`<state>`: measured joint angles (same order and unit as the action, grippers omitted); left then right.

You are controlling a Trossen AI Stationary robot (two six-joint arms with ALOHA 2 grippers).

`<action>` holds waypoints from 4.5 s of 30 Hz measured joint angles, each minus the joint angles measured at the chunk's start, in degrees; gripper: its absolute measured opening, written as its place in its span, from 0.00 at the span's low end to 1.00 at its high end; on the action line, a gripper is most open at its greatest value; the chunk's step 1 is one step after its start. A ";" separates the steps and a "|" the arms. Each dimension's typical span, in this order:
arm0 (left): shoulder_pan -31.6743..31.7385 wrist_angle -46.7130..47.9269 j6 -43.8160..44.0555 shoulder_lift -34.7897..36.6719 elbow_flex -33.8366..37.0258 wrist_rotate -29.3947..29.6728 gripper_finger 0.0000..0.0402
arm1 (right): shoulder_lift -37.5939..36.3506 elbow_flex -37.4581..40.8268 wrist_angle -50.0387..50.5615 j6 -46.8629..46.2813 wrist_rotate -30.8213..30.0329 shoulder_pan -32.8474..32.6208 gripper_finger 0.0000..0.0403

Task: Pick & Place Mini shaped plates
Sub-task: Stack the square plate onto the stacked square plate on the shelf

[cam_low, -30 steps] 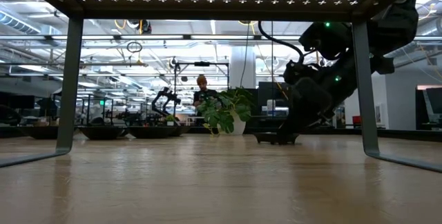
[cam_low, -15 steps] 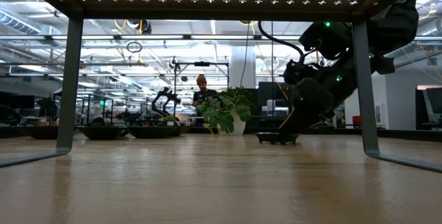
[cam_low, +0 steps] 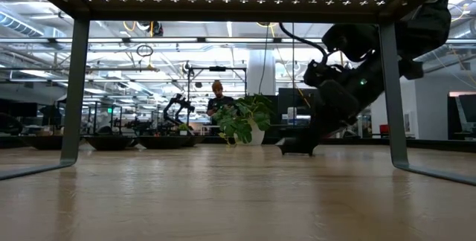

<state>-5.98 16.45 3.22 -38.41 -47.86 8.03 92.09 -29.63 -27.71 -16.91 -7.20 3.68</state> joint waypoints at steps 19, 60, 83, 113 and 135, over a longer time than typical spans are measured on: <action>-0.02 -0.01 0.00 0.02 0.00 0.00 0.30 | -6.74 0.00 -16.98 3.21 -0.24 0.11 0.01; -0.02 -0.02 0.02 0.00 -0.02 0.02 0.30 | 4.62 -46.95 27.49 7.35 2.60 -35.79 0.01; 0.00 -0.02 0.00 0.00 0.00 0.00 0.30 | 4.26 -46.93 27.45 8.23 -3.17 -34.80 0.01; -0.01 -0.02 0.01 0.02 -0.01 0.01 0.30 | 4.50 -53.05 29.27 15.79 -1.70 -32.73 0.29; -0.01 0.00 0.01 0.00 -0.02 0.00 0.30 | 14.78 -65.66 45.61 19.39 1.63 -31.46 0.29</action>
<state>-5.99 16.45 3.23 -38.41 -47.87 8.03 106.88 -95.29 17.90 2.48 -5.57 -27.77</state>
